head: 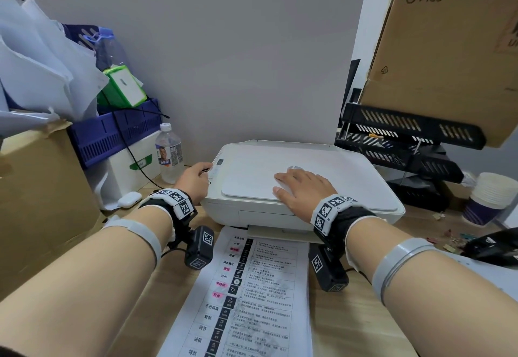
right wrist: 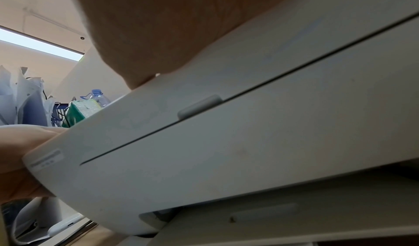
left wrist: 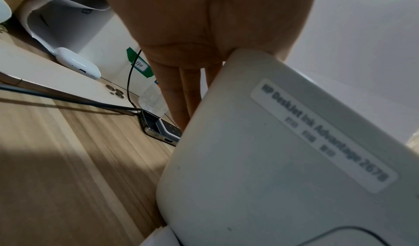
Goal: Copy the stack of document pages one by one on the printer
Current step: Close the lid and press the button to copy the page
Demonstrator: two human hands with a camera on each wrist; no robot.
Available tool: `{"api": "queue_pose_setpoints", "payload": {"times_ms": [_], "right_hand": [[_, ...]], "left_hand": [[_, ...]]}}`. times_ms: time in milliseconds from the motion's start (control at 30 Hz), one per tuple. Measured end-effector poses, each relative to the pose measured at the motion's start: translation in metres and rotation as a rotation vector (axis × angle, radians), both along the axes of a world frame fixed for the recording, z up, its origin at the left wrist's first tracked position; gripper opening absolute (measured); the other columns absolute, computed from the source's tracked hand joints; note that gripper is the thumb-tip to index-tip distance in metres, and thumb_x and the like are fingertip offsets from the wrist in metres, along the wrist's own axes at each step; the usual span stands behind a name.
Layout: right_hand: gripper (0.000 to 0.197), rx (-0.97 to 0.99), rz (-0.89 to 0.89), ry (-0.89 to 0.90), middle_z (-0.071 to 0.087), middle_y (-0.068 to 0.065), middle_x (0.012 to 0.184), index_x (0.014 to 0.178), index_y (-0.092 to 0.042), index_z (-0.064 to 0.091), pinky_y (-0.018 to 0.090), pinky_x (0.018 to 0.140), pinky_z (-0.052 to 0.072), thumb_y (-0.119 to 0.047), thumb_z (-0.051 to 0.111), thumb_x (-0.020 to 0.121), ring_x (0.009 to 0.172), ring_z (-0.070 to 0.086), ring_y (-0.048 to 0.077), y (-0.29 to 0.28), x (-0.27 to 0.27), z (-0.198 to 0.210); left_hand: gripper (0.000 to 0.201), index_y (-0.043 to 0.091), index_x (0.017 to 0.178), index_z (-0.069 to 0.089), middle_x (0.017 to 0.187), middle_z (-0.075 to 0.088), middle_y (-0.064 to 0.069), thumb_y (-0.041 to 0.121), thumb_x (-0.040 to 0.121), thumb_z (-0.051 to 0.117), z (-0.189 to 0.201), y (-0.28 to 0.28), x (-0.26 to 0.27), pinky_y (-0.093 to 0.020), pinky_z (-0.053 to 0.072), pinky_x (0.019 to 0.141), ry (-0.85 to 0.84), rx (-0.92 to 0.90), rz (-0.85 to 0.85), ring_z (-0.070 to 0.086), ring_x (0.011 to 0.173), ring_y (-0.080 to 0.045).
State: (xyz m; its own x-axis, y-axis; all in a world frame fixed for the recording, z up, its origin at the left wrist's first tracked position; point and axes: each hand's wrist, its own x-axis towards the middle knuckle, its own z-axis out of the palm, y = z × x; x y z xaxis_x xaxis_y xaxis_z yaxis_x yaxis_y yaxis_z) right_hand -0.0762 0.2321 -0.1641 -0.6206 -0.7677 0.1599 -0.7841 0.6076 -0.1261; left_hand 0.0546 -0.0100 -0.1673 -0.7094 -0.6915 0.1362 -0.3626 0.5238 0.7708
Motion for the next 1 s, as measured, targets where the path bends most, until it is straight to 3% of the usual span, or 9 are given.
{"api": "queue_pose_setpoints", "payload": {"times_ms": [200,400,467,533,600,700,767,933,1000], "right_hand": [[0.055,0.003,0.004,0.002,0.024,-0.005,0.161,0.148,-0.04,0.031,0.046,0.12,0.014,-0.061,0.022,0.097,0.149,0.018,0.015,0.001,0.0,0.0],[0.064,0.053,0.012,-0.011,0.02,-0.003,0.163,0.151,-0.039,0.027,0.047,0.121,0.012,-0.07,0.022,0.094,0.15,0.015,0.016,0.002,-0.002,0.004],[0.073,0.095,0.026,-0.032,0.017,-0.003,0.164,0.152,-0.038,0.025,0.048,0.121,0.012,-0.077,0.022,0.09,0.151,0.013,0.017,0.002,-0.004,0.008],[0.078,0.115,0.048,-0.065,0.018,-0.003,0.164,0.152,-0.038,0.026,0.048,0.121,0.014,-0.08,0.028,0.087,0.151,0.013,0.016,0.004,-0.006,0.015],[0.079,0.11,0.071,-0.096,0.023,-0.003,0.162,0.15,-0.037,0.032,0.047,0.12,0.02,-0.08,0.038,0.085,0.15,0.018,0.016,0.006,-0.006,0.023],[0.073,0.105,0.116,-0.085,0.042,-0.005,0.15,0.141,-0.035,0.045,0.043,0.111,0.036,-0.078,0.049,0.082,0.138,0.04,0.018,0.011,-0.009,0.036],[0.064,0.116,0.148,0.019,0.056,-0.01,0.13,0.129,-0.036,0.054,0.039,0.096,0.046,-0.077,0.05,0.081,0.118,0.054,0.017,0.014,-0.008,0.044],[0.042,0.112,0.311,0.347,0.063,-0.015,0.106,0.119,-0.035,0.055,0.029,0.077,0.045,-0.065,0.045,0.092,0.096,0.061,0.014,0.016,0.004,0.054],[0.037,0.053,0.338,0.383,0.064,-0.014,0.103,0.115,-0.033,0.058,0.029,0.075,0.046,-0.06,0.044,0.094,0.094,0.061,0.014,0.016,0.003,0.058]], "left_hand": [[0.041,0.019,0.138,0.052,0.131,0.059,-0.01,0.012,0.103,0.033,-0.002,-0.001,-0.003,-0.029,0.049,0.066,0.023,-0.016,-0.002,0.056,0.093,-0.025],[0.041,0.017,0.138,0.053,0.133,0.059,-0.01,0.011,0.102,0.034,0.0,-0.001,-0.004,-0.033,0.053,0.073,-0.022,-0.075,-0.003,0.059,0.105,-0.031],[0.039,0.016,0.137,0.054,0.133,0.06,-0.01,0.011,0.102,0.037,0.004,-0.001,-0.004,-0.033,0.051,0.082,-0.069,-0.133,-0.007,0.059,0.111,-0.032],[0.035,0.019,0.13,0.06,0.126,0.065,-0.009,0.012,0.099,0.044,0.008,-0.003,-0.002,-0.035,0.05,0.092,-0.13,-0.239,0.006,0.06,0.111,-0.03],[0.03,0.024,0.116,0.067,0.116,0.067,-0.008,0.015,0.093,0.051,0.014,-0.006,-0.002,-0.037,0.052,0.091,-0.183,-0.343,0.023,0.062,0.103,-0.029],[0.021,0.03,0.101,0.071,0.093,0.064,0.001,0.019,0.09,0.058,0.024,0.001,-0.003,-0.03,0.05,0.075,-0.238,-0.396,-0.02,0.063,0.09,-0.023],[0.022,0.03,0.099,0.073,0.091,0.065,0.005,0.02,0.091,0.056,0.031,0.008,-0.005,-0.024,0.044,0.074,-0.245,-0.386,-0.067,0.062,0.092,-0.02],[0.039,0.03,0.097,0.073,0.106,0.07,-0.002,0.004,0.088,0.045,0.046,0.013,-0.015,-0.027,0.051,0.079,-0.249,-0.244,-0.151,0.065,0.095,-0.021],[0.046,0.023,0.098,0.073,0.096,0.069,-0.008,-0.005,0.087,0.039,0.051,0.013,-0.019,-0.028,0.056,0.066,-0.193,-0.095,-0.162,0.068,0.078,-0.021]]}}
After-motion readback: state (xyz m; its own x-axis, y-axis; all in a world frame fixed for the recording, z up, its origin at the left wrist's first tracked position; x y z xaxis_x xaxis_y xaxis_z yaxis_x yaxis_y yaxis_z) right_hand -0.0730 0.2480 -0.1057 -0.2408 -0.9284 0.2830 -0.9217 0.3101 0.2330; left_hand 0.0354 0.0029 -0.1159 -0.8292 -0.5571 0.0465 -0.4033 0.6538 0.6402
